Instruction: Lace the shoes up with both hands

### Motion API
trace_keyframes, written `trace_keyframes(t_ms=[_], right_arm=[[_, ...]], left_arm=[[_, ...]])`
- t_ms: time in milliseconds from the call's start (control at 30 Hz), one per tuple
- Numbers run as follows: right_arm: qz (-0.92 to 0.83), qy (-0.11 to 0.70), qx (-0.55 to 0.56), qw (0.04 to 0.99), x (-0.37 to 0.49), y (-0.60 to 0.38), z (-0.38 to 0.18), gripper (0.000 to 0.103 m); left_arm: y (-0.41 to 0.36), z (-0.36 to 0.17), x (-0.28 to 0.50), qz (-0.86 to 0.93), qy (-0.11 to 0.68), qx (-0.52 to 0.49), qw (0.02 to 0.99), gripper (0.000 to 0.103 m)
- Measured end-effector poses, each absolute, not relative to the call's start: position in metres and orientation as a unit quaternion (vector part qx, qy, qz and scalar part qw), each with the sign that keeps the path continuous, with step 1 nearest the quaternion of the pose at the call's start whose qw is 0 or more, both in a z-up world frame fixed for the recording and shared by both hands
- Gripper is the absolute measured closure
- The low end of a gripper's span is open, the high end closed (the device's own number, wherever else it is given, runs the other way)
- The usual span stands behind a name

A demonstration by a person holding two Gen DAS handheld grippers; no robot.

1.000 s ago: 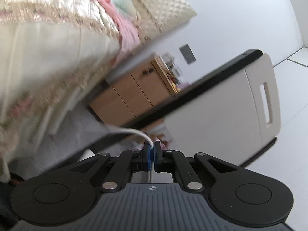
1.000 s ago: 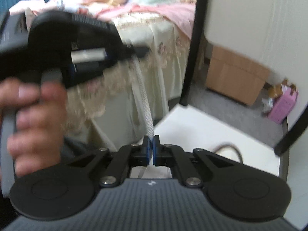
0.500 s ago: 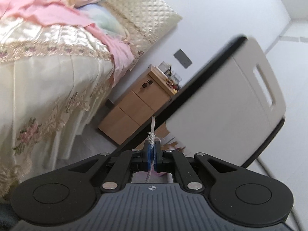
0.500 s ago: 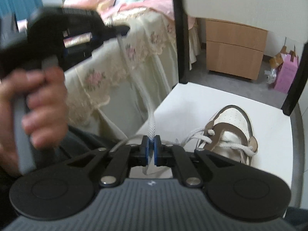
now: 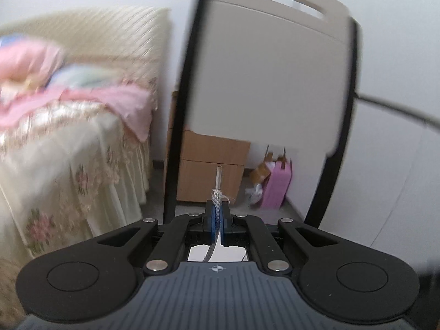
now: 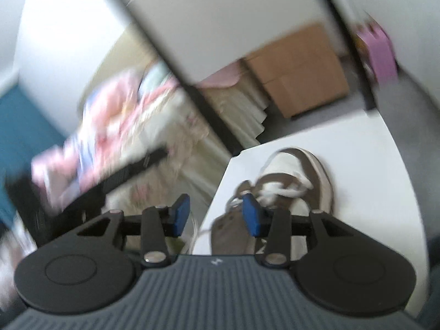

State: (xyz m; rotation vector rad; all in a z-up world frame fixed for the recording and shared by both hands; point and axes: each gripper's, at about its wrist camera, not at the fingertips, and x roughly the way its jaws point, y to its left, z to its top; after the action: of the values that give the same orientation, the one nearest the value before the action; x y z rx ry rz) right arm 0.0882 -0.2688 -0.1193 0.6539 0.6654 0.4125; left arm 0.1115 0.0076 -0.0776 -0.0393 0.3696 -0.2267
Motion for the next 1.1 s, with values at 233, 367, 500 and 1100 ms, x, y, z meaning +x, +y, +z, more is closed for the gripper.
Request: trace_keyframes(t_ms=[233,367,500,1100], right_arm=[[0.207,0.285,0.406,0.843,0.086,-0.294,-0.125,0.06],[0.227,0.262,0.427,0.835,0.087,-0.298,-0.123,0.06],[0.239,0.239,0.438,0.833,0.085,-0.303,-0.118,0.062],[0.206,0.248,0.469,0.822,0.083,-0.314,-0.129,0.1]], left_arm=[[-0.045,-0.094,0.075,-0.149,0.144,0.12,0.971,0.099],[-0.065,-0.104,0.058,-0.176,0.133,0.175,0.96,0.099],[-0.079,-0.114,0.043,-0.203,0.124,0.219,0.946,0.099],[-0.091,-0.12,0.032,-0.212,0.122,0.258,0.934,0.065]])
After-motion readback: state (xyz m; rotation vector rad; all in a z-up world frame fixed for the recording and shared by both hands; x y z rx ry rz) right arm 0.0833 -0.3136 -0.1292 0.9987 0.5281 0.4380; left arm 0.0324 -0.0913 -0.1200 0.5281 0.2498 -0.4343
